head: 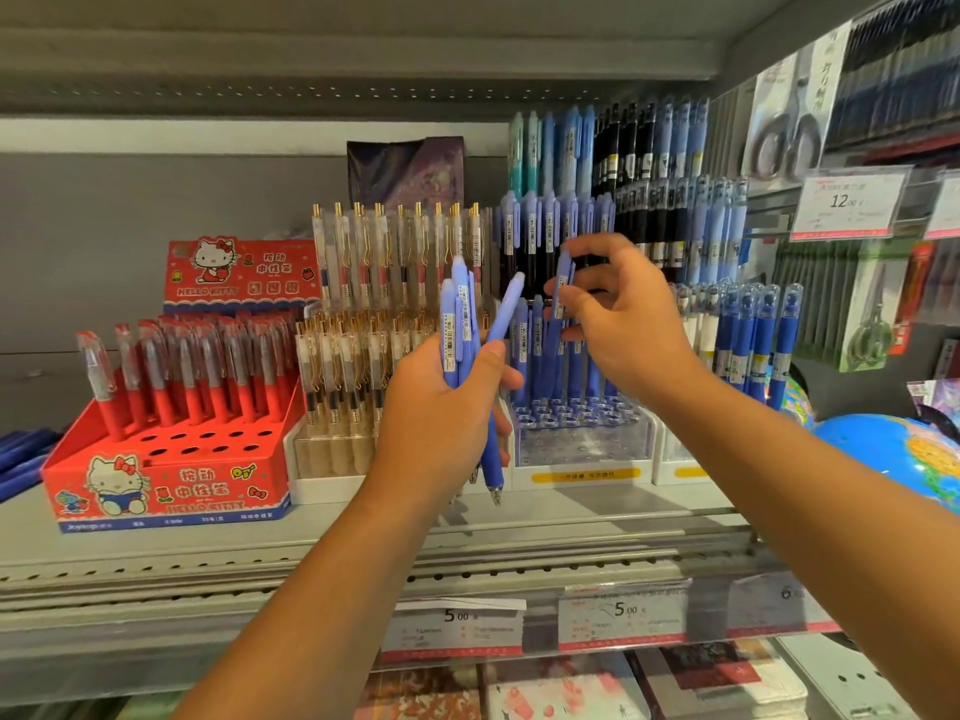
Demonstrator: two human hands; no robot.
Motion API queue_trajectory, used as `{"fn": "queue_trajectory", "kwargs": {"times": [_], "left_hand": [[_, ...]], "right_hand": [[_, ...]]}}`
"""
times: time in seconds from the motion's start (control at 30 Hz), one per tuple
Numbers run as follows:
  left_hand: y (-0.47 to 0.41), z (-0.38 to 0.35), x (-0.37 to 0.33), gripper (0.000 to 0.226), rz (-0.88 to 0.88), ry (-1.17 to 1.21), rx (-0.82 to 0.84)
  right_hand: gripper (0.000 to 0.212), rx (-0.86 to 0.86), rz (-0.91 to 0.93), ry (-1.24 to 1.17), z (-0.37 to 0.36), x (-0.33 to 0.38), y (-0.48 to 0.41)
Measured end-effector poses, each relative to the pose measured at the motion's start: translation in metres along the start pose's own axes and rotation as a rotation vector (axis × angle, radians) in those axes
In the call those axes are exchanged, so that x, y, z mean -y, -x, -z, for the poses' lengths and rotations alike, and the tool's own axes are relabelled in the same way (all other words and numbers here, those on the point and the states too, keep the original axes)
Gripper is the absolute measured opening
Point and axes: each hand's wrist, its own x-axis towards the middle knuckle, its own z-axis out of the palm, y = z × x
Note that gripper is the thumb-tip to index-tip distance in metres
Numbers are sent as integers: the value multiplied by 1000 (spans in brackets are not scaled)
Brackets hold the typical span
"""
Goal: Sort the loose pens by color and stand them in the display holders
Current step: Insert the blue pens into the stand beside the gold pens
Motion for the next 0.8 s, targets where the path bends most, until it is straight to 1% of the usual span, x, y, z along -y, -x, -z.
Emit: {"fn": "queue_trajectory", "kwargs": {"times": [0.07, 0.2, 0.3, 0.37, 0.47, 0.7, 0.77, 0.8], "left_hand": [[0, 0, 0, 6, -5, 29, 1], [0, -1, -1, 9, -1, 65, -2], [0, -2, -2, 9, 10, 98, -18], [-1, -2, -3, 9, 8, 110, -30], [-1, -3, -3, 10, 0, 107, -29], [-1, -3, -4, 10, -2, 116, 16], [-1, -3, -4, 10, 3, 129, 23], [-1, -3, -4, 10, 9, 137, 29]], "right_hand": [[29, 28, 1, 28, -1, -4, -1], [30, 122, -52, 115, -4, -11, -3], [26, 171, -98, 172, -5, -15, -4], [22, 181, -97, 258, -4, -18, -4], [20, 180, -107, 313, -3, -20, -4], [28, 144, -32, 485, -3, -14, 5], [26, 114, -17, 440, -1, -6, 7], [22, 106, -21, 368, -1, -1, 7]]}}
